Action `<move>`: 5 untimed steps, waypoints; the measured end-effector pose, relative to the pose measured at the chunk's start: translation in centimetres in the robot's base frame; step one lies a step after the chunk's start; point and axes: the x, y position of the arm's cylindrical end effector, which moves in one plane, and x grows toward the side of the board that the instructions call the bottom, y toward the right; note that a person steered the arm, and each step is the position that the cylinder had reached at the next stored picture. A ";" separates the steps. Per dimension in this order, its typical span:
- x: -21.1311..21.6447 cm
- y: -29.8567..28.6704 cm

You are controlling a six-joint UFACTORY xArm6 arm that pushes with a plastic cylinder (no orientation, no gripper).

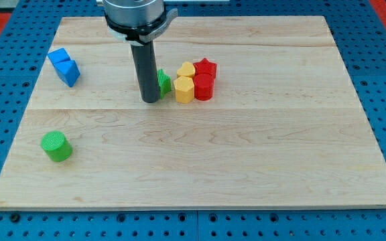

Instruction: Slide green star slightly right

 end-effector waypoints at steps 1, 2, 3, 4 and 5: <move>0.0 -1.3; 0.0 -4.1; -0.7 -5.0; -1.6 -3.7; -2.7 -2.9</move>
